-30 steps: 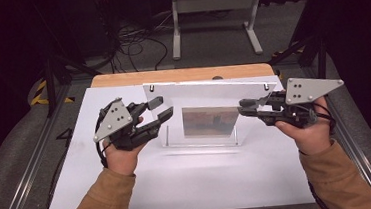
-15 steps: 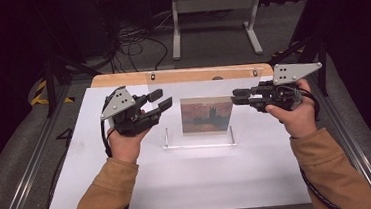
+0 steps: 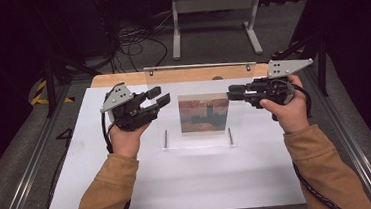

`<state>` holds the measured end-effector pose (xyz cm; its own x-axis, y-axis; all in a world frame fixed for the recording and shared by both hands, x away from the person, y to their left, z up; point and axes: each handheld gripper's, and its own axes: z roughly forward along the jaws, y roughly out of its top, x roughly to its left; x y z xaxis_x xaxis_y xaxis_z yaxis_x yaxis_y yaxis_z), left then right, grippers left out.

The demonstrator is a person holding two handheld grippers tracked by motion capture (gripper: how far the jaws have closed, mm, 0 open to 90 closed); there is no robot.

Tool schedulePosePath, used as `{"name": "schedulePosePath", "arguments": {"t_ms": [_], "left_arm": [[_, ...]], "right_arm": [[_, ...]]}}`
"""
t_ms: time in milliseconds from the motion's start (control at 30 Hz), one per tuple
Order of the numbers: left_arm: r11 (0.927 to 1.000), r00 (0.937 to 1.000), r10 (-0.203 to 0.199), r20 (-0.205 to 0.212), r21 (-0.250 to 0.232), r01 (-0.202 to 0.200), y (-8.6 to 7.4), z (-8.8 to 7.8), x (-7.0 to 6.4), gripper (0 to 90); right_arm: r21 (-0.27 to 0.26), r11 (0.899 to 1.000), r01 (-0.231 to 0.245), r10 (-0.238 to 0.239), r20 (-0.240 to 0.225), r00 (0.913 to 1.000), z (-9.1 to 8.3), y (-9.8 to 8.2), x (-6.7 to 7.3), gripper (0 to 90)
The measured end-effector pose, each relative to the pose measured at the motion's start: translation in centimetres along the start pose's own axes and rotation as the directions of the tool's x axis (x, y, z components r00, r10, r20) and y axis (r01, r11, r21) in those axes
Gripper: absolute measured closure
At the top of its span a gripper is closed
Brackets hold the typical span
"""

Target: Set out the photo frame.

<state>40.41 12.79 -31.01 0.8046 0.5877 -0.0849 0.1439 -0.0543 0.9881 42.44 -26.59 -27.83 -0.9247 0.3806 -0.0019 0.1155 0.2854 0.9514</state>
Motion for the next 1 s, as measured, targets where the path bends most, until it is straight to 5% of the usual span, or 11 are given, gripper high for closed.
{"name": "schedulePosePath", "arguments": {"t_ms": [367, 567, 733, 1000], "left_arm": [[0.9996, 0.9994, -0.025, -0.023, -0.012, 0.025, -0.1, 0.5, 0.5, 56.1], [0.9991, 0.9982, -0.042, -0.044, -0.005, 0.042, 0.1, 1.2, 0.9, 54.1], [0.9999, 0.9959, -0.005, -0.09, -0.01, 0.004, -0.2, 1.5, 0.8, 51.2], [0.9995, 0.9947, -0.02, -0.101, -0.027, 0.017, -0.5, 1.5, 1.2, 28.0]], "right_arm": [[-0.026, 0.999, -0.023, 0.023, 0.019, 0.9996, 0.4, -0.2, -1.2, 69.1], [-0.031, 0.999, -0.038, 0.04, 0.066, 0.997, 0.7, -0.2, -1.7, 66.1], [-0.032, 0.999, -0.031, 0.034, 0.109, 0.9935, 1.0, -0.2, -1.8, 62.2], [-0.065, 0.997, -0.044, 0.055, 0.183, 0.9815, 1.0, -0.6, -1.8, 35.6]]}}
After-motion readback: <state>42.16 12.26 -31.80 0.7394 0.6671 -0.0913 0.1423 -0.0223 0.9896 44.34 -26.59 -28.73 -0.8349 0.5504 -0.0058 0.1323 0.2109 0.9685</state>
